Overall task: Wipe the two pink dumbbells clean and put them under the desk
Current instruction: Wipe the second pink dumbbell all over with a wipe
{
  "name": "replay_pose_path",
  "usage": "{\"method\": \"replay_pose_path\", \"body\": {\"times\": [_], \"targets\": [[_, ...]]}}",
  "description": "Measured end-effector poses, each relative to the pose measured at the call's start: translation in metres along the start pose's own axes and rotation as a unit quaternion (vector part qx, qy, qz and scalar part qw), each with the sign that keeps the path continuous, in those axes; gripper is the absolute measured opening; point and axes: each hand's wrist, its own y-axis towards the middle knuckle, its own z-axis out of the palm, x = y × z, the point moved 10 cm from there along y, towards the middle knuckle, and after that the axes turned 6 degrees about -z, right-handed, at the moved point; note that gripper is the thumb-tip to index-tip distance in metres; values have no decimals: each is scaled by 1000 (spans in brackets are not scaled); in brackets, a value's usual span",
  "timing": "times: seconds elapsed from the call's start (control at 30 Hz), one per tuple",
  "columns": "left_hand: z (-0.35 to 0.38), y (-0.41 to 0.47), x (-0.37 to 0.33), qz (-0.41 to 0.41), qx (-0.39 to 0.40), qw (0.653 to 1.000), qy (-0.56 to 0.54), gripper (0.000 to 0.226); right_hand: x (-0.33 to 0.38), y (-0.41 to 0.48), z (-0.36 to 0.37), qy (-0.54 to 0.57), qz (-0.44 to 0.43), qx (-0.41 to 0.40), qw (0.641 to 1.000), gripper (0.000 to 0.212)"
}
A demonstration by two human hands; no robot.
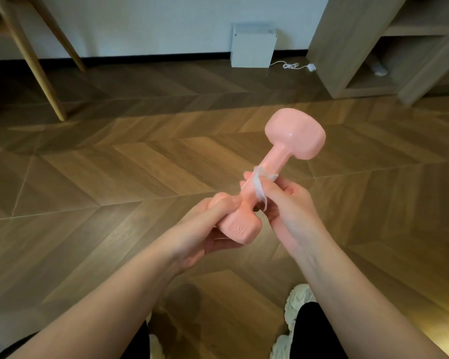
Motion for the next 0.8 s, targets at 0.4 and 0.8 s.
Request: {"method": "replay_pose_path", "body": {"times": [0.4,0.8], "targets": [[-9,-8,-13,82,-133,980,125,75,14,6,-19,158,-15,-63,985,23],[-5,-31,-52,238,-236,902,272,66,10,-7,-20,277,17,-94,956,19]]}}
